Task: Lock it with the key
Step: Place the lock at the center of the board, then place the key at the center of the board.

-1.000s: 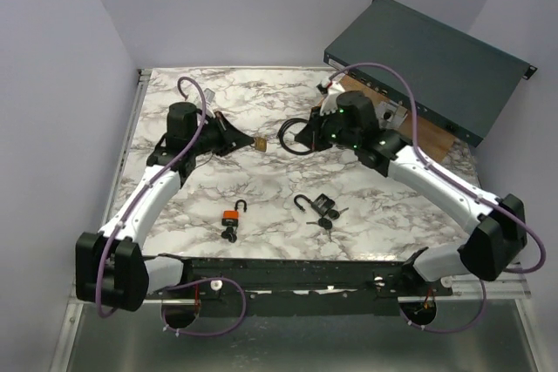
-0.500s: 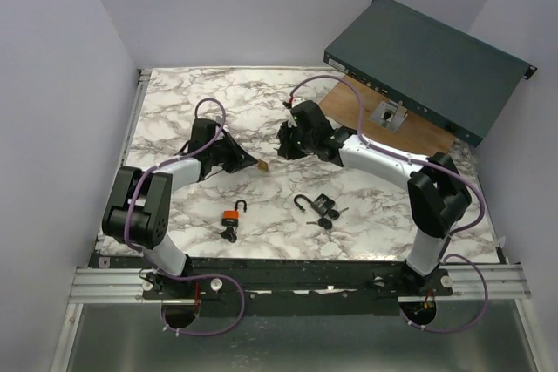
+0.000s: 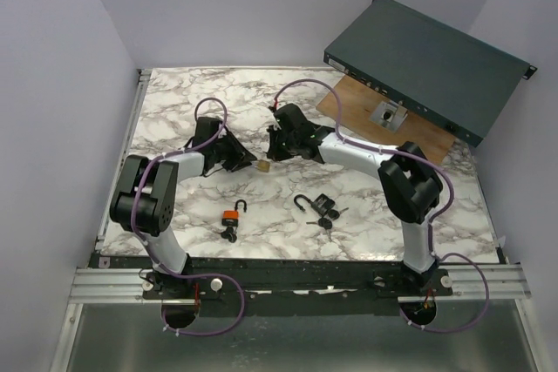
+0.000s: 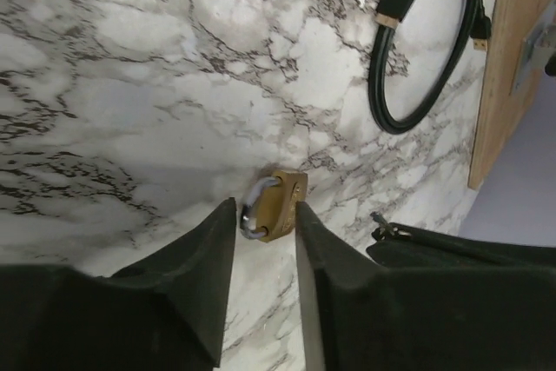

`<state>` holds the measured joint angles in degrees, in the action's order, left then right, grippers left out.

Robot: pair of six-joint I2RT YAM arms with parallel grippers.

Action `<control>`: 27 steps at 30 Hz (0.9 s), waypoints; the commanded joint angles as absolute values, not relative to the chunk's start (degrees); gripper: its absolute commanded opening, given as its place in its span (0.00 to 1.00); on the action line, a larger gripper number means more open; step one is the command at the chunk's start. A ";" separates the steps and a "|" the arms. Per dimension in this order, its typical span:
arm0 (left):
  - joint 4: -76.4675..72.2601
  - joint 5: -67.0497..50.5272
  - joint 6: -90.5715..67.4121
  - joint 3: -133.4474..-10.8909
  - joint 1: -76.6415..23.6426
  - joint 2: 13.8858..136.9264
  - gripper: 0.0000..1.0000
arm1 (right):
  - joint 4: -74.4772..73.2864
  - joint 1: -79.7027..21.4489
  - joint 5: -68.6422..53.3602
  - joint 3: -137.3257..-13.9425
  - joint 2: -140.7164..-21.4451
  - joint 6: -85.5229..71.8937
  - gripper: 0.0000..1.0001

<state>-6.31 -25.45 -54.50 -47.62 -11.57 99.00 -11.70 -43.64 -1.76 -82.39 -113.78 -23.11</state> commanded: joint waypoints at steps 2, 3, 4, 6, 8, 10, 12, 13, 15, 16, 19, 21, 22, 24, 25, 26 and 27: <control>3.07 -16.74 -50.52 -51.00 -11.34 96.23 0.41 | -12.75 -45.77 2.08 -86.87 -117.51 -23.90 0.01; 4.56 -15.61 -50.22 -51.40 -11.25 95.64 0.46 | -13.04 -45.94 2.55 -87.32 -118.04 -24.05 0.01; 5.70 -14.66 -49.98 -51.65 -11.25 94.99 0.50 | -13.29 -46.06 2.63 -87.86 -118.56 -24.17 0.01; 7.75 -12.80 -49.67 -52.09 -11.25 93.47 0.53 | -14.07 -46.32 2.86 -88.85 -119.56 -24.39 0.01; 9.14 -11.59 -49.03 -52.17 -11.25 91.19 0.57 | -14.99 -46.78 3.29 -89.90 -120.60 -24.22 0.01; 10.23 -11.18 -48.57 -51.92 -11.24 88.41 0.60 | -15.46 -47.11 3.82 -90.43 -121.23 -24.05 0.01; 10.68 -11.52 -48.37 -51.32 -11.25 85.45 0.62 | -15.56 -47.24 4.14 -90.52 -121.43 -24.03 0.05; 10.77 -12.02 -48.12 -50.96 -11.25 83.94 0.62 | -15.61 -47.20 4.41 -90.42 -121.42 -24.09 0.09; 11.40 -13.20 -47.32 -50.44 -11.25 81.42 0.64 | -15.80 -47.24 5.05 -90.42 -121.14 -23.93 0.22; 11.62 -13.66 -47.05 -50.01 -11.25 80.22 0.64 | -16.09 -47.20 5.26 -90.37 -120.86 -23.80 0.29; 11.96 -15.21 -45.79 -48.30 -11.25 76.25 0.64 | -16.72 -47.20 5.67 -89.71 -118.47 -23.63 0.52; 12.53 -16.40 -45.11 -47.45 -11.25 74.19 0.64 | -16.70 -47.20 6.17 -88.20 -116.07 -23.94 0.59; 12.65 -17.19 -44.92 -46.94 -11.34 73.09 0.64 | -16.79 -47.20 6.74 -87.23 -114.73 -24.32 0.61; 13.15 -18.29 -44.62 -46.10 -11.68 71.01 0.64 | -17.67 -47.20 8.52 -85.07 -111.80 -25.70 0.63; 13.38 -18.71 -44.41 -45.78 -11.89 69.97 0.64 | -17.83 -47.21 9.75 -83.71 -110.22 -26.50 0.64; 13.91 -19.06 -44.21 -45.55 -12.19 68.82 0.64 | -18.20 -47.20 11.20 -82.00 -108.12 -27.42 0.66; 14.33 -19.35 -44.07 -45.42 -12.50 67.73 0.64 | -19.03 -47.20 12.96 -80.50 -106.24 -28.65 0.66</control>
<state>11.62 -16.19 -46.19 -46.83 -11.70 71.77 -16.47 -46.92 6.11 -84.75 -114.59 -25.02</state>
